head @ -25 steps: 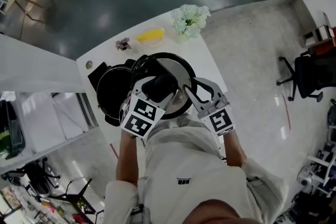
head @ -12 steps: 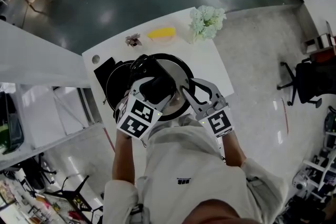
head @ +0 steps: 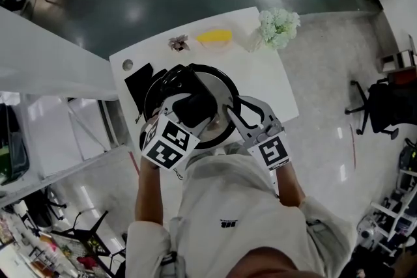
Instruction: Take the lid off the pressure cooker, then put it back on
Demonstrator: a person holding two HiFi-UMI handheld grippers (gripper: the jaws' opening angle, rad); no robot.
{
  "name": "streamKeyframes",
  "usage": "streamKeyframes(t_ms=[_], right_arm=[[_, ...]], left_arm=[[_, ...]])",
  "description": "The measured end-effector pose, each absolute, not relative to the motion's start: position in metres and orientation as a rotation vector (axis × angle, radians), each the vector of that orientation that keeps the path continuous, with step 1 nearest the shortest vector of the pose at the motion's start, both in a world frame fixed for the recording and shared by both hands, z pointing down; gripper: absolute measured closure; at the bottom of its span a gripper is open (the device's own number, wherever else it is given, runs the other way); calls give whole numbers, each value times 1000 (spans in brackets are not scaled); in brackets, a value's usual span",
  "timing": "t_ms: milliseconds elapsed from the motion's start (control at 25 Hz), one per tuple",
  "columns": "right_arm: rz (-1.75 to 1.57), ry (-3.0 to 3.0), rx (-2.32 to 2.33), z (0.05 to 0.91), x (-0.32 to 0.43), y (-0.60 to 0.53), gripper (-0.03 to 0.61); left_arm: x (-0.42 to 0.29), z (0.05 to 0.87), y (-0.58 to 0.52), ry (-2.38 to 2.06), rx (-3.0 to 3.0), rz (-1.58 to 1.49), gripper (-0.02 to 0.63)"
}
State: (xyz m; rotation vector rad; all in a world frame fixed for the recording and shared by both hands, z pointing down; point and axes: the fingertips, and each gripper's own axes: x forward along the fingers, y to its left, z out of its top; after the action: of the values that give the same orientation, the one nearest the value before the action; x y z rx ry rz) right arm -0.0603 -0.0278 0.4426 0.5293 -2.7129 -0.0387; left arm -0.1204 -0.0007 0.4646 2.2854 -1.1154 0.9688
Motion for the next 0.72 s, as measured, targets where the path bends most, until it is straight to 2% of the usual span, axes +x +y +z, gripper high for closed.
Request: streamKeyframes(t_ms=[720], right_arm=[[-26, -2712, 539, 457, -116, -12, 471]], left_arm=[[-175, 487, 17, -906, 2333, 1102, 327]])
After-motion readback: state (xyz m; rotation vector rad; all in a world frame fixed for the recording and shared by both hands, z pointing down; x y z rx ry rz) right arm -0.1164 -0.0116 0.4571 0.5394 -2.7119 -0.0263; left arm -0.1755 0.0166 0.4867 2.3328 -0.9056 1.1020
